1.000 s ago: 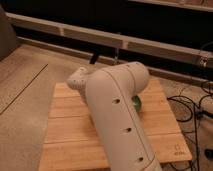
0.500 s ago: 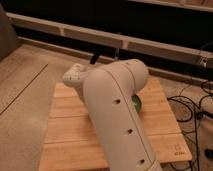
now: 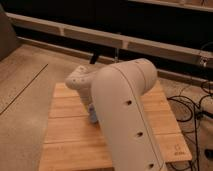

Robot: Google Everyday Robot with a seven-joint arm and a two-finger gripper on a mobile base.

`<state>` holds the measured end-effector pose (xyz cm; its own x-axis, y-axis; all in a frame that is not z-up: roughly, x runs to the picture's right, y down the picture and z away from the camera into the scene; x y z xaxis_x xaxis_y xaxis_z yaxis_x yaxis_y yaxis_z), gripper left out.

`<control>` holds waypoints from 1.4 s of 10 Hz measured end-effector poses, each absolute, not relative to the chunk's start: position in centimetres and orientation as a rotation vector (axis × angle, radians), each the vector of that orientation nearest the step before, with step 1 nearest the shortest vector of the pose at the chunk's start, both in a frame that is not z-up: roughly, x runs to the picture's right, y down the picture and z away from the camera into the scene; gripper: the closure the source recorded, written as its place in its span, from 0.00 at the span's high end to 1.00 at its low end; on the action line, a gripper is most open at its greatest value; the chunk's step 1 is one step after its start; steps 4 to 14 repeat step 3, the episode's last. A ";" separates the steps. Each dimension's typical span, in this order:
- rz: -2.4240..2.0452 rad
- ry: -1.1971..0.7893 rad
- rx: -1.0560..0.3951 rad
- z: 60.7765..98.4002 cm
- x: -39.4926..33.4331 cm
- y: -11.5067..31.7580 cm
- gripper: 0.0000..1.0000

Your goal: Wipe the white sponge on the table

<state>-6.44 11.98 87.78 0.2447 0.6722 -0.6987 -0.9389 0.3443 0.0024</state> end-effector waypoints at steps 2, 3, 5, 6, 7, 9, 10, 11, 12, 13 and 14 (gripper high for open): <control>1.157 0.673 -0.467 87.8 -6.4 11.9 0.80; 1.156 0.673 -0.467 87.8 -6.5 11.9 0.80; 1.156 0.673 -0.467 87.8 -6.5 11.9 0.80; 1.156 0.673 -0.467 87.8 -6.5 11.9 0.80; 1.156 0.673 -0.467 87.8 -6.5 11.9 0.80; 1.156 0.673 -0.467 87.8 -6.5 11.9 0.80; 1.156 0.673 -0.467 87.8 -6.5 11.9 0.80; 1.156 0.673 -0.467 87.8 -6.5 11.9 0.80; 1.156 0.673 -0.467 87.8 -6.5 11.9 0.80; 1.156 0.673 -0.467 87.8 -6.5 11.9 0.80; 1.156 0.673 -0.467 87.8 -6.5 11.9 0.80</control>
